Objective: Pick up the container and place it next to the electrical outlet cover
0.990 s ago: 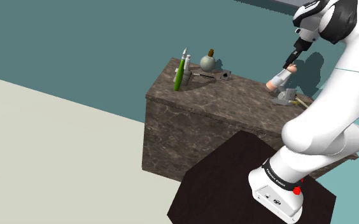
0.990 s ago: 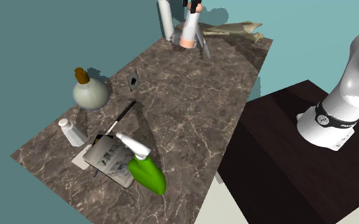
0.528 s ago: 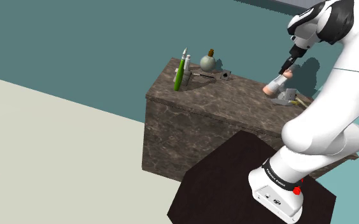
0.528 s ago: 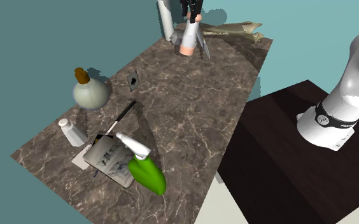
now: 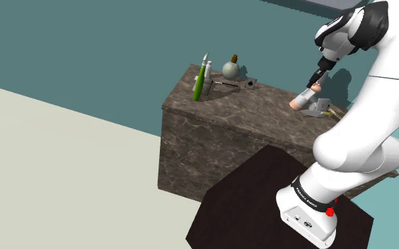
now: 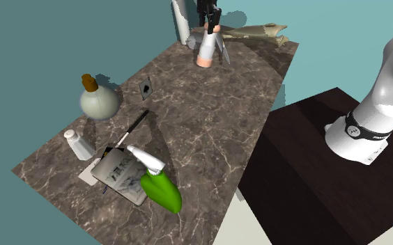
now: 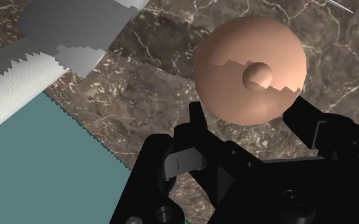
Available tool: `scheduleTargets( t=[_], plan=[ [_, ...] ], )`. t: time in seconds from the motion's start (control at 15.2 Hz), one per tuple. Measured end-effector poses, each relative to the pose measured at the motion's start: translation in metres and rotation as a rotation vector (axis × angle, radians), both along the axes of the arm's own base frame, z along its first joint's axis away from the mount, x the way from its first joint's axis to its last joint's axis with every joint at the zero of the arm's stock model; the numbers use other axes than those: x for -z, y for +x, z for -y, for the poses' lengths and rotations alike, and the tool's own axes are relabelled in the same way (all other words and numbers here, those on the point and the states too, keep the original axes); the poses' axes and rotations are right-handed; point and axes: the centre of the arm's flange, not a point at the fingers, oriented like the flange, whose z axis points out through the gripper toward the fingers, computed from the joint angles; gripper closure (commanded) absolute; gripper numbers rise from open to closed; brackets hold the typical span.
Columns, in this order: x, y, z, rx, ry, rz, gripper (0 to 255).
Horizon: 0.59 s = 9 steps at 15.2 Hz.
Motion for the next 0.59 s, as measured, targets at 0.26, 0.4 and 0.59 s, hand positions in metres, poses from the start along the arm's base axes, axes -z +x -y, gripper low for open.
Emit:
scheduleTargets(
  t=[0.26,0.4,0.59],
  plan=[
    [0.0008,-0.0001,0.0002,0.000,0.000,0.000,255],
    [0.0007,-0.0001,0.0002,0.000,0.000,0.000,0],
    [0.0007,-0.0001,0.0002,0.000,-0.001,0.000,0]
  ],
)
